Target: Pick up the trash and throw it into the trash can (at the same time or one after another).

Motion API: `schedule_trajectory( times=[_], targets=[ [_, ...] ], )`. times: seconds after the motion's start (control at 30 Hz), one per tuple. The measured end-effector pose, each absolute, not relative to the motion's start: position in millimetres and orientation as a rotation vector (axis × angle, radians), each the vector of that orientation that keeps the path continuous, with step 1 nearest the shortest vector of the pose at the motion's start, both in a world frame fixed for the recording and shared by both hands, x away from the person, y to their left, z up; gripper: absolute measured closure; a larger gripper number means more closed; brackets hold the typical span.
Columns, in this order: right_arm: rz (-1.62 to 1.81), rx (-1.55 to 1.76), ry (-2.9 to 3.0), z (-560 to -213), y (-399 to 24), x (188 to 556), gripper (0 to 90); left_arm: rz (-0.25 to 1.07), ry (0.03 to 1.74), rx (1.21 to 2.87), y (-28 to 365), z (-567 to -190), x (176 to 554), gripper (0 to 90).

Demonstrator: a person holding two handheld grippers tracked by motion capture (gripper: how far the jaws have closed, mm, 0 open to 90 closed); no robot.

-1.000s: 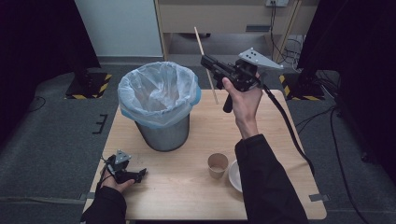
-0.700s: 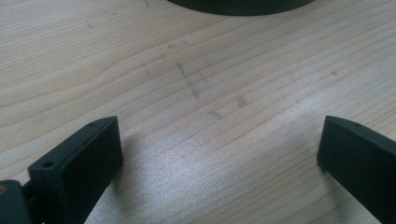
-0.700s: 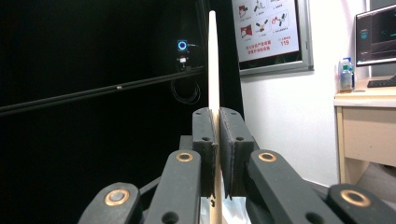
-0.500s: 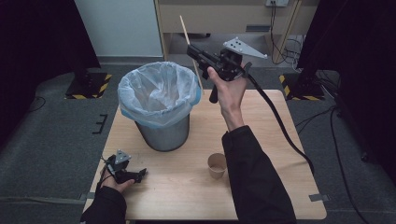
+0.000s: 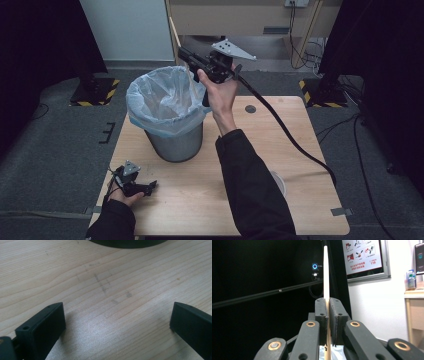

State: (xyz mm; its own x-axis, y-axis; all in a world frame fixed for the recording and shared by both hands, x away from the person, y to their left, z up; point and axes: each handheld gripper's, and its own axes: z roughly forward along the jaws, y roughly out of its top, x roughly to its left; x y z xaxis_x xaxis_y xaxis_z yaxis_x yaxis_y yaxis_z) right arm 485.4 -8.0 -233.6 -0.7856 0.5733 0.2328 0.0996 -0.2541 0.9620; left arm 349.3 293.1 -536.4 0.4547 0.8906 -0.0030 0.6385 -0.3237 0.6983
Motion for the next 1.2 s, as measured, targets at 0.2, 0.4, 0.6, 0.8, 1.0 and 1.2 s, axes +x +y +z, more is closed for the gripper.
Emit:
schedule_trajectory(
  times=[0.2,0.4,0.6,0.8,1.0,1.2],
  targets=[
    [2.095,0.846,1.669,-252,10,498,85.9,0.513,1.267,2.074,292,-537,349,0.0],
    [2.093,0.856,1.672,-267,23,507,82.6,0.512,1.265,2.074,292,-537,350,0.0],
    [2.069,0.844,1.665,-264,20,502,72.8,0.512,1.265,2.074,292,-537,350,0.0],
    [2.069,0.807,1.639,-243,-8,480,64.3,0.509,1.264,2.076,292,-536,350,0.0],
    [1.997,0.817,1.650,-236,-59,456,59.8,0.511,1.264,2.076,291,-536,350,0.0],
    [1.905,0.876,1.657,-240,-116,430,56.0,0.510,1.265,2.075,291,-536,350,0.0]
  ],
)
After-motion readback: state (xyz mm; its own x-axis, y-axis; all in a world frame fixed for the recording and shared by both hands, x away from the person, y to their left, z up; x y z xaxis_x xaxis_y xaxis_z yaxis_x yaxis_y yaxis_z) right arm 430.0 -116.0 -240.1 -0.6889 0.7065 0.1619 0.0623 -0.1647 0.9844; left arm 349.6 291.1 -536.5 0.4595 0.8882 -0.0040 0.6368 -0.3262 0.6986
